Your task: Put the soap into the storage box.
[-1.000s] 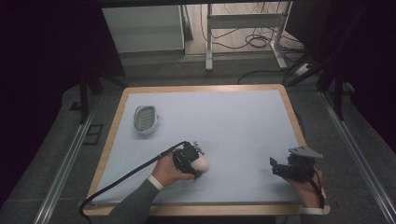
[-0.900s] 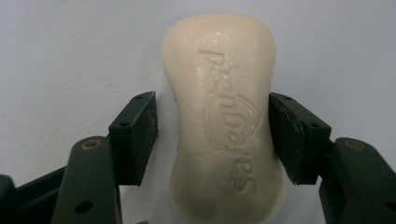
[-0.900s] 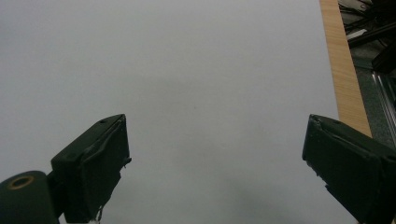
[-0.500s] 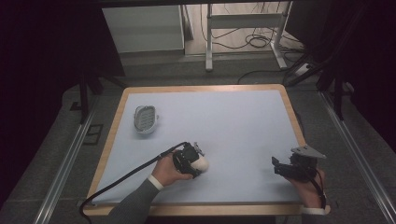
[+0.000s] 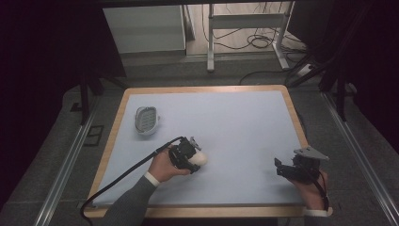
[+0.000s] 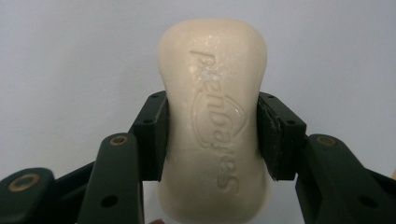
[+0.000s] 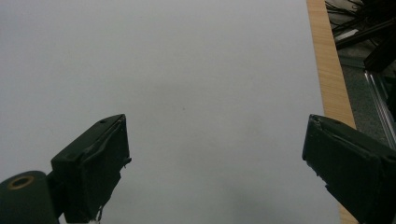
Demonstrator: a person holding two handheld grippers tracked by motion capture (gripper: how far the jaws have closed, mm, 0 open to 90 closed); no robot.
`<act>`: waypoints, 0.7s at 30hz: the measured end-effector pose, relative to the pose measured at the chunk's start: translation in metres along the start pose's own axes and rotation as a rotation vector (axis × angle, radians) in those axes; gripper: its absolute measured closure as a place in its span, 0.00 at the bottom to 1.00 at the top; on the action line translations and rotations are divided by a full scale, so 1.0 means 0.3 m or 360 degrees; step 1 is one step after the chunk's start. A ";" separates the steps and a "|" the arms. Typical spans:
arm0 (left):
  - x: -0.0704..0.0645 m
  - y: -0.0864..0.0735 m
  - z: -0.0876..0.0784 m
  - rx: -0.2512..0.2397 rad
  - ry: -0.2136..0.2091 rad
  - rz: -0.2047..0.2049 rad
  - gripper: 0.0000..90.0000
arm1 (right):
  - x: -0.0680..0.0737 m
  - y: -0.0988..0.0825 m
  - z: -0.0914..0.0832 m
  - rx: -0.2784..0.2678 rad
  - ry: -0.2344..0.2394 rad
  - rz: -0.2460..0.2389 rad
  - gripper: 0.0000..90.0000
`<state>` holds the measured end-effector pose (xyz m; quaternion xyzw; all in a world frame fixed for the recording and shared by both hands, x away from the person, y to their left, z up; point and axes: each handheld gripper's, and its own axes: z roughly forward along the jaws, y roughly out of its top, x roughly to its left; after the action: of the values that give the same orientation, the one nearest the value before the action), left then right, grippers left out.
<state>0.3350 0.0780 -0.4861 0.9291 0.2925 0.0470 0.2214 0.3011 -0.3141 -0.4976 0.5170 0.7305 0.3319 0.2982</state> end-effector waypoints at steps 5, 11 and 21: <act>0.014 -0.001 -0.026 -0.0032 0.0012 -0.0021 0.55 | -0.001 -0.001 0.000 0.0002 -0.0003 -0.0002 0.08; 0.036 0.000 -0.065 -0.0094 -0.0010 -0.0047 0.55 | 0.001 -0.002 0.004 0.0011 0.0001 -0.0006 0.08; 0.065 -0.004 -0.107 -0.0131 0.0026 -0.0084 0.55 | 0.000 -0.003 0.004 0.0012 0.0000 -0.0008 0.08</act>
<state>0.3433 0.1022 -0.4585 0.9108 0.3165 0.0607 0.2581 0.3014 -0.3141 -0.4989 0.5163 0.7330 0.3284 0.2970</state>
